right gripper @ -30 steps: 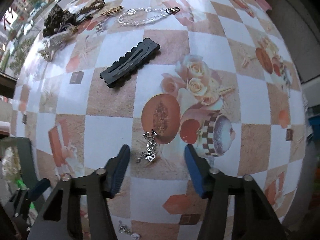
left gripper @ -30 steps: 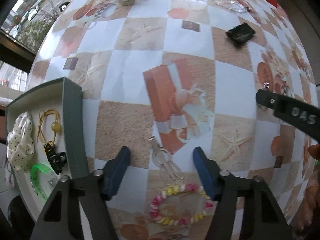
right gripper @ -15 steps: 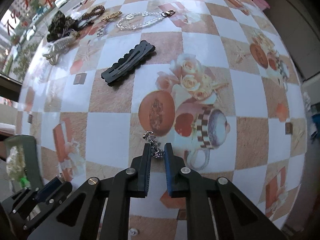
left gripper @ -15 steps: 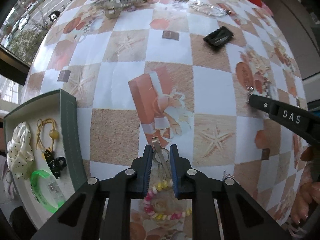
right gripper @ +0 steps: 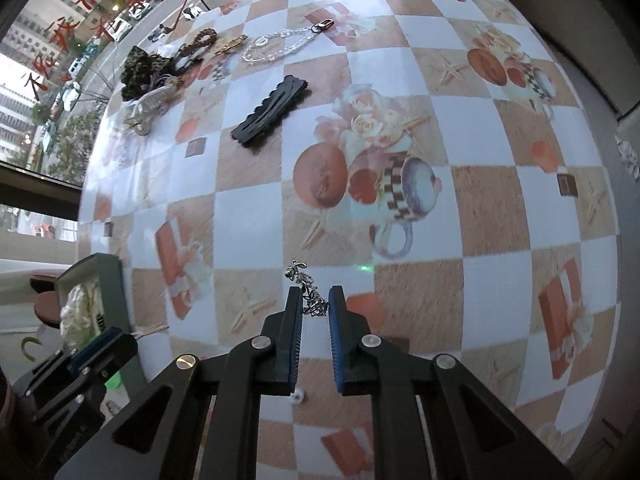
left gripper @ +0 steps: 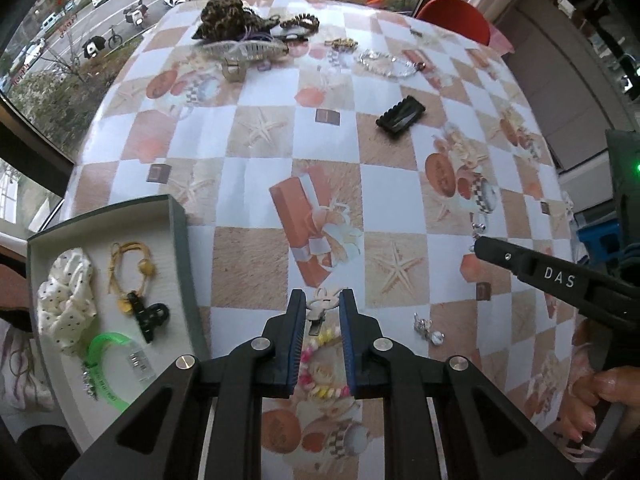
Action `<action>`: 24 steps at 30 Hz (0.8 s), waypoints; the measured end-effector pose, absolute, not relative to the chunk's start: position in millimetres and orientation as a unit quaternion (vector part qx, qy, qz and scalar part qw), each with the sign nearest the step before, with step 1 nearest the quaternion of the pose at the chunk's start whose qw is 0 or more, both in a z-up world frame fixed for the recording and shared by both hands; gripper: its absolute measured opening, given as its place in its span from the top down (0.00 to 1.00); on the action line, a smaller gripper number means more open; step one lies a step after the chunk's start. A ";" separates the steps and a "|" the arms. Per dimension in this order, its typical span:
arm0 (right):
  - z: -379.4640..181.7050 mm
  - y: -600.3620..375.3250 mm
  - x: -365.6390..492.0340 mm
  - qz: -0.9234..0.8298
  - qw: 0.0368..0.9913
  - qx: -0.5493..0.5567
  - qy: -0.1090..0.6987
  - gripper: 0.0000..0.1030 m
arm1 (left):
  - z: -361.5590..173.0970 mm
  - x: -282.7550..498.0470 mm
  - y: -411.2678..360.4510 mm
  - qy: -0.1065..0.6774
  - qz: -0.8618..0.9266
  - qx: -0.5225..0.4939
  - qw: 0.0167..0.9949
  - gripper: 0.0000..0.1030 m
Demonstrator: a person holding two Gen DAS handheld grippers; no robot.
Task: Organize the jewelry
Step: 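Grasp the silver charm with the right gripper while the left grasps the silver bunny-ear clip, then carry the charm and bunny-ear clip in both grippers over the tray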
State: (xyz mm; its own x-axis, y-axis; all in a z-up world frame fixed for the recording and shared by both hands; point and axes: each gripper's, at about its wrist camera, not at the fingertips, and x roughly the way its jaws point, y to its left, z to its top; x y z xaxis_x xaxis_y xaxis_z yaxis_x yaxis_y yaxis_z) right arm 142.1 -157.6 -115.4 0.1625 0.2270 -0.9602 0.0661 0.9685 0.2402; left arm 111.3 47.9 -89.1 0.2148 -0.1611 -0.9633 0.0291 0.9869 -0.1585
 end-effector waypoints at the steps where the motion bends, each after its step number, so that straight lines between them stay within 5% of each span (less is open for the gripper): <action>1: -113.7 -152.0 141.3 0.056 0.753 0.116 0.645 0.87 | -85.2 108.4 51.2 0.622 -0.063 -0.053 0.779 0.79; 24: -70.7 -47.4 95.1 0.124 0.746 0.083 0.649 0.87 | -49.2 37.7 147.5 0.607 -0.049 -0.081 0.789 0.79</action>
State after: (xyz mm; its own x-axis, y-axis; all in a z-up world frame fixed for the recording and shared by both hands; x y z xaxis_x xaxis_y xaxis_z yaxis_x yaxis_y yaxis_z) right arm 95.1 -47.4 -70.7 0.1264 0.2928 -0.9478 -0.0771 0.9555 0.2849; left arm 37.7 147.5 -49.2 0.2590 -0.1757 -0.9498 -0.0197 0.9822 -0.1871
